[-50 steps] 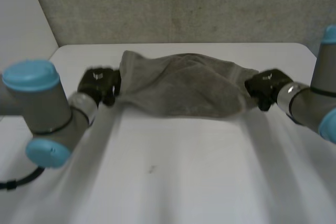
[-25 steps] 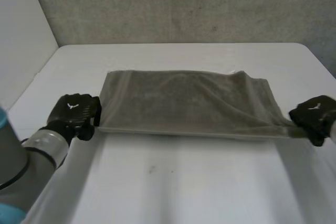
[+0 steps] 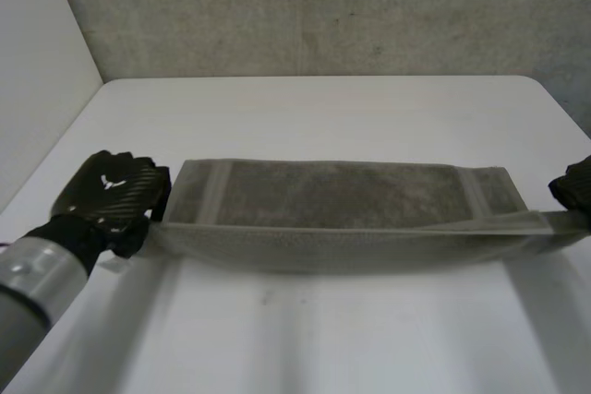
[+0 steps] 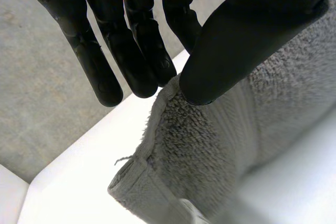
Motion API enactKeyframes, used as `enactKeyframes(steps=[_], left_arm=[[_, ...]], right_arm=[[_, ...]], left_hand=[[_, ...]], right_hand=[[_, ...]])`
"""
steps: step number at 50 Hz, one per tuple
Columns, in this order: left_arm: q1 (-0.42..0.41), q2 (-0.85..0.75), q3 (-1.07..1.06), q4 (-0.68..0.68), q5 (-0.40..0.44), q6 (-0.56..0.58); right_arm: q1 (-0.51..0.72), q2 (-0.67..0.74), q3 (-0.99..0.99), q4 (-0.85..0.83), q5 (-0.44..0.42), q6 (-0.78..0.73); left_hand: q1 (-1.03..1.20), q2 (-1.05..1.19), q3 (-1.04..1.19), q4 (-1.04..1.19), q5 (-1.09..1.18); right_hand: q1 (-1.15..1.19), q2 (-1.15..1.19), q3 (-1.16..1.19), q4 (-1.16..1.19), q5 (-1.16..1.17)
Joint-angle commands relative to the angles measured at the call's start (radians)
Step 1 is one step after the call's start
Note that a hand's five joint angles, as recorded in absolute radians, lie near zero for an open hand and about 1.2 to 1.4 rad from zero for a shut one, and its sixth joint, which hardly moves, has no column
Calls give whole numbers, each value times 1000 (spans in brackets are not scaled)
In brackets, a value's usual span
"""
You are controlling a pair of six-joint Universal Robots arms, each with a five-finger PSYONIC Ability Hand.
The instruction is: Fold the towel.
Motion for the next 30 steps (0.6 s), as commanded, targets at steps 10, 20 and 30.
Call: enactKeyframes(steps=[10,20,30], left_arm=[[-59,-623,484,164,-18,18],[-62,-854,732,164,-76,18],[-67,-957,873,163,-126,21]], right_arm=[[164,558,-446,-24,201,221],[240,797,-728,-27,227,331],[285,938,-917,-28,299,350]], left_hand=[[197,178,179,184,188],[197,178,179,184,188],[197,178,179,184,188]], right_hand=[[74,80,58,60,50],[74,80,58,60,50],[74,80,58,60,50]])
